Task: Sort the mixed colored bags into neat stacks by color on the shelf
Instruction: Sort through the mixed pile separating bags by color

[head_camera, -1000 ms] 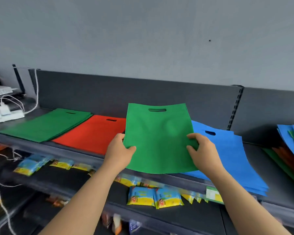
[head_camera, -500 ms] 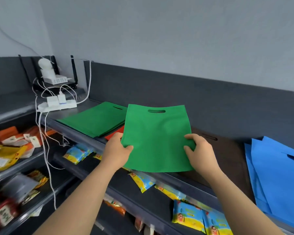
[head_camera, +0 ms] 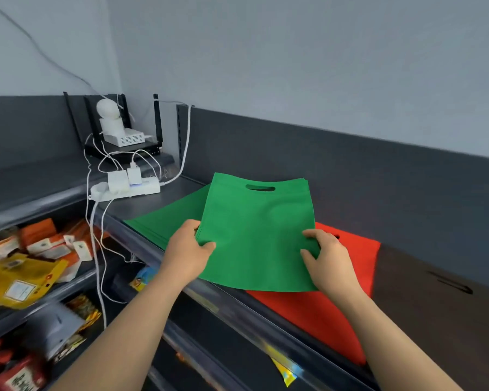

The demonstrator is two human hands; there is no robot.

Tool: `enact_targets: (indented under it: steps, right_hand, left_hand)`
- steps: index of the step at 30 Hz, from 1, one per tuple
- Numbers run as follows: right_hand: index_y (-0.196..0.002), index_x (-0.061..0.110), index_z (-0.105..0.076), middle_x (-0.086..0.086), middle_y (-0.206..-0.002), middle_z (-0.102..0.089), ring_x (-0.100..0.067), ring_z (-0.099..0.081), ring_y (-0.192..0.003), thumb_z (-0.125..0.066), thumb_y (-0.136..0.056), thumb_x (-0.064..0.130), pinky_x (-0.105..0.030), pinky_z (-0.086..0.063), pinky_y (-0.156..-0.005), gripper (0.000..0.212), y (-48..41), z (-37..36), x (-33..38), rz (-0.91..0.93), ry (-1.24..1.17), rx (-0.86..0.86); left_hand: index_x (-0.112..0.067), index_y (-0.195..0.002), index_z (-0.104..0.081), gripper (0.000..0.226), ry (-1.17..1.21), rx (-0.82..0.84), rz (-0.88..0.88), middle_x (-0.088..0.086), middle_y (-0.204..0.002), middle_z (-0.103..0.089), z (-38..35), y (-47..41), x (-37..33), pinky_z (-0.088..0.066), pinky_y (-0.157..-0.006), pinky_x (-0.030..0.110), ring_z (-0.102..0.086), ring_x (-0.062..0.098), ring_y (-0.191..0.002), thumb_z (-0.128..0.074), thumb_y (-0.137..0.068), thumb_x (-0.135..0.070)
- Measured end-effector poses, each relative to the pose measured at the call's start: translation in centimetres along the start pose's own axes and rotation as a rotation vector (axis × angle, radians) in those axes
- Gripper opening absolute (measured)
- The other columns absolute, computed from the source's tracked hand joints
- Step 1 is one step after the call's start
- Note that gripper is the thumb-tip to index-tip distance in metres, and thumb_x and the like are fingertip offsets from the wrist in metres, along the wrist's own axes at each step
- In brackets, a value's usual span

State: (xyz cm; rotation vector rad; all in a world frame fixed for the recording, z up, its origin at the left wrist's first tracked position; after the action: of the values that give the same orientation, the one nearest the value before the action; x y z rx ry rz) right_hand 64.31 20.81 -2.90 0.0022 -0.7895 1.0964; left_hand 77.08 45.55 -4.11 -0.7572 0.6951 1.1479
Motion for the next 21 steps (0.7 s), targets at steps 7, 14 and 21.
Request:
enact_targets:
  steps: [7,14,21]
  right_hand:
    - [-0.122,0.015,-0.057,-0.005,-0.120,-0.058,-0.023,-0.054,-0.112,-0.062,-0.084,0.012,-0.028,-0.038,-0.092,0.039,-3.0,-5.6,4.0,-0.071,0.016,-0.037]
    - [-0.123,0.017,-0.056,-0.004,-0.120,-0.059,-0.021,-0.054,-0.110,-0.063,-0.085,0.018,-0.030,-0.042,-0.092,0.039,-3.5,-10.5,7.9,-0.191,0.044,-0.061]
    - [-0.129,0.017,-0.051,-0.003,-0.128,-0.054,-0.021,-0.052,-0.115,-0.061,-0.088,0.027,-0.031,-0.043,-0.094,0.044,-2.7,-13.8,9.2,-0.326,0.140,-0.007]
  left_hand:
    - [-0.014,-0.120,-0.050,0.034,-0.029,0.077,-0.052,-0.004,-0.104,-0.057,3.0,-8.0,3.8,-0.045,-0.060,0.026,-0.055,0.009,-0.074,-0.065,-0.088,-0.016]
    - [-0.019,-0.113,-0.053,0.029,-0.084,0.158,-0.119,-0.006,-0.096,-0.057,6.0,-14.7,7.0,-0.038,-0.054,0.021,-0.053,0.008,-0.072,-0.066,-0.087,-0.017]
    - [-0.017,-0.107,-0.056,0.025,-0.201,0.278,-0.148,-0.003,-0.099,-0.063,5.8,-18.1,9.9,-0.049,-0.068,0.031,-0.061,0.015,-0.079,-0.068,-0.085,-0.019]
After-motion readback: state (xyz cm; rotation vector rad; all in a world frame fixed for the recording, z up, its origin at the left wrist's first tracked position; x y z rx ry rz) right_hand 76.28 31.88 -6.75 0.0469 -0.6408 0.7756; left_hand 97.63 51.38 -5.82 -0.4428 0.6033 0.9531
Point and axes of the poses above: each hand's wrist, its own y-axis away from the middle knuckle, its own z-axis out of the back of the hand, x = y × z, the point moved 9 cm from there along -y, towards the middle knuckle
